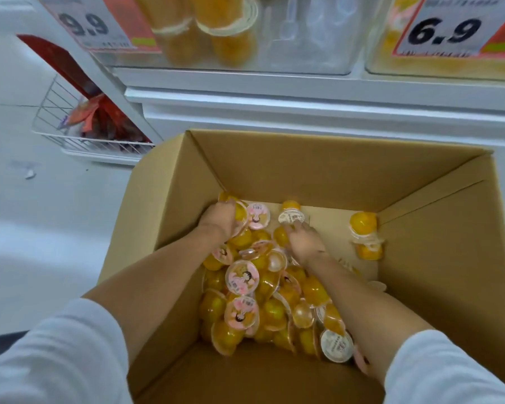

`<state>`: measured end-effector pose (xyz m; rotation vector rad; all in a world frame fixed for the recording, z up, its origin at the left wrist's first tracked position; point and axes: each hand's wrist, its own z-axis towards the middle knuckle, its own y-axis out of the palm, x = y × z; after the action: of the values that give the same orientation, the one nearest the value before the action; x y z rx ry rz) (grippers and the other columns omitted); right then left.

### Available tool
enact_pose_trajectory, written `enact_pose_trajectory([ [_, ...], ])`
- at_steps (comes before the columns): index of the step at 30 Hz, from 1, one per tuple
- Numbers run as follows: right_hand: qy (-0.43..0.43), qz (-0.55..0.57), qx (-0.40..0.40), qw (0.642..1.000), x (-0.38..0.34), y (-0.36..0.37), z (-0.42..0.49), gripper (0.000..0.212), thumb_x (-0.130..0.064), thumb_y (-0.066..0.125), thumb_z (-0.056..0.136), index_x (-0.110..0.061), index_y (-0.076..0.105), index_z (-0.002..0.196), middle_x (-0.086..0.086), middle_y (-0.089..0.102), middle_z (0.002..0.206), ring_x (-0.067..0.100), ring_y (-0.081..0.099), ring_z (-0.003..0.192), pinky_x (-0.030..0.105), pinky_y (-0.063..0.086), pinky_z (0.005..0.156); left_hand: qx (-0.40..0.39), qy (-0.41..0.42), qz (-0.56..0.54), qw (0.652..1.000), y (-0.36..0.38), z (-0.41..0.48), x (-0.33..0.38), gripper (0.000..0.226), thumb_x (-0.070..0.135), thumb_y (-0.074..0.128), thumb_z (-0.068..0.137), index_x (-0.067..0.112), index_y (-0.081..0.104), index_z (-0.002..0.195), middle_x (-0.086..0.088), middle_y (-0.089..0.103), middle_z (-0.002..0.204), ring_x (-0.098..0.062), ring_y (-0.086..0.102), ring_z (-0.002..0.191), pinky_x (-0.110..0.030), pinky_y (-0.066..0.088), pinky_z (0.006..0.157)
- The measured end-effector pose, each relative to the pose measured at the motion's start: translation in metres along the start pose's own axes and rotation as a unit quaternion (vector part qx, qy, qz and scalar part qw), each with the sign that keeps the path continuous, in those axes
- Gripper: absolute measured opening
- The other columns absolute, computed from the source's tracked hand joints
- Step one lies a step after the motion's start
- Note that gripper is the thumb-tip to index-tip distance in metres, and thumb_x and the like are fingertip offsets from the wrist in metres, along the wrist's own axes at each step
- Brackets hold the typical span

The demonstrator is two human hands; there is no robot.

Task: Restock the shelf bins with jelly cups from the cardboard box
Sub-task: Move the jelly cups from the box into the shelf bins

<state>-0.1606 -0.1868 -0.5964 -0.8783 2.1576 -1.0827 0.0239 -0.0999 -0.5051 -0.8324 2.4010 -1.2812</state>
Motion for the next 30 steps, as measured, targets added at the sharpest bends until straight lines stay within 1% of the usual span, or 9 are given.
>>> enact_pose_trajectory([
  [2,0.000,0.027,0.021,0.999,0.007,-0.009,-0.015,0.058,-0.036,0.053,0.095,-0.016,0.031,0.144,0.014,0.048,0.133,0.032,0.051,0.119,0.038,0.042,0.096,0.001,0.000,-0.030,1.000,-0.009,-0.007,0.006,0.044,0.026,0.057,0.095,0.005,0.043,0.132,-0.020,0.052,0.128,-0.035,0.055,0.115,-0.038,0.044,0.090],
  [5,0.025,0.122,0.049,0.991,0.014,-0.043,-0.045,0.060,-0.042,0.051,0.094,-0.016,0.033,0.146,0.014,0.046,0.133,0.034,0.054,0.115,0.038,0.046,0.091,-0.008,0.014,-0.053,0.998,-0.033,-0.025,0.027,0.048,0.028,0.056,0.096,0.004,0.040,0.134,-0.019,0.045,0.132,-0.034,0.052,0.117,-0.037,0.043,0.092],
  [9,0.035,0.168,0.172,0.970,0.020,-0.118,-0.100,0.059,-0.040,0.053,0.091,-0.020,0.038,0.144,0.012,0.040,0.125,0.038,0.057,0.103,0.041,0.048,0.087,0.021,0.065,-0.098,0.993,-0.078,-0.063,0.060,0.058,0.032,0.059,0.092,0.006,0.036,0.138,-0.019,0.047,0.131,-0.035,0.054,0.114,-0.040,0.046,0.093],
  [12,0.015,0.168,0.281,0.945,0.029,-0.173,-0.145,0.059,-0.039,0.055,0.090,-0.019,0.041,0.143,0.010,0.042,0.118,0.031,0.054,0.104,0.039,0.047,0.091,0.096,0.124,-0.147,0.977,-0.114,-0.100,0.086,0.067,0.040,0.063,0.085,0.009,0.032,0.137,-0.019,0.058,0.120,-0.034,0.059,0.105,-0.038,0.049,0.086],
  [18,-0.006,0.165,0.495,0.853,0.054,-0.288,-0.222,0.051,-0.027,0.054,0.093,-0.013,0.043,0.141,0.009,0.041,0.126,0.020,0.047,0.107,0.025,0.041,0.086,0.301,0.265,-0.262,0.878,-0.200,-0.166,0.149,0.047,0.042,0.058,0.090,0.021,0.042,0.128,-0.005,0.062,0.106,-0.026,0.061,0.094,-0.038,0.049,0.080],
  [22,0.007,0.161,0.566,0.809,0.078,-0.356,-0.238,0.053,-0.029,0.053,0.095,-0.006,0.041,0.141,0.012,0.041,0.127,0.024,0.049,0.112,0.025,0.036,0.093,0.419,0.338,-0.159,0.828,-0.265,-0.168,0.180,0.053,0.041,0.056,0.091,0.021,0.040,0.138,-0.008,0.060,0.118,-0.028,0.056,0.104,-0.041,0.047,0.087],
  [24,0.033,0.152,0.558,0.815,0.093,-0.380,-0.234,0.055,-0.035,0.050,0.096,-0.009,0.037,0.144,0.011,0.040,0.131,0.025,0.051,0.113,0.030,0.040,0.094,0.434,0.331,-0.108,0.831,-0.293,-0.156,0.197,0.053,0.039,0.053,0.094,0.020,0.037,0.141,-0.010,0.055,0.124,-0.030,0.054,0.108,-0.042,0.047,0.088],
  [27,0.075,0.146,0.512,0.843,0.115,-0.404,-0.210,0.059,-0.040,0.045,0.098,-0.015,0.029,0.148,0.008,0.036,0.141,0.026,0.051,0.119,0.037,0.046,0.095,0.415,0.261,-0.065,0.869,-0.326,-0.127,0.219,0.048,0.034,0.050,0.097,0.011,0.037,0.137,-0.016,0.043,0.130,-0.038,0.057,0.103,-0.045,0.046,0.082],
  [30,0.101,0.145,0.481,0.859,0.134,-0.422,-0.172,0.057,-0.037,0.054,0.096,-0.012,0.035,0.143,0.013,0.048,0.136,0.031,0.052,0.120,0.041,0.046,0.094,0.363,0.213,0.042,0.906,-0.358,-0.089,0.232,0.040,0.035,0.049,0.098,0.005,0.046,0.124,-0.019,0.052,0.120,-0.040,0.058,0.106,-0.044,0.048,0.085],
])
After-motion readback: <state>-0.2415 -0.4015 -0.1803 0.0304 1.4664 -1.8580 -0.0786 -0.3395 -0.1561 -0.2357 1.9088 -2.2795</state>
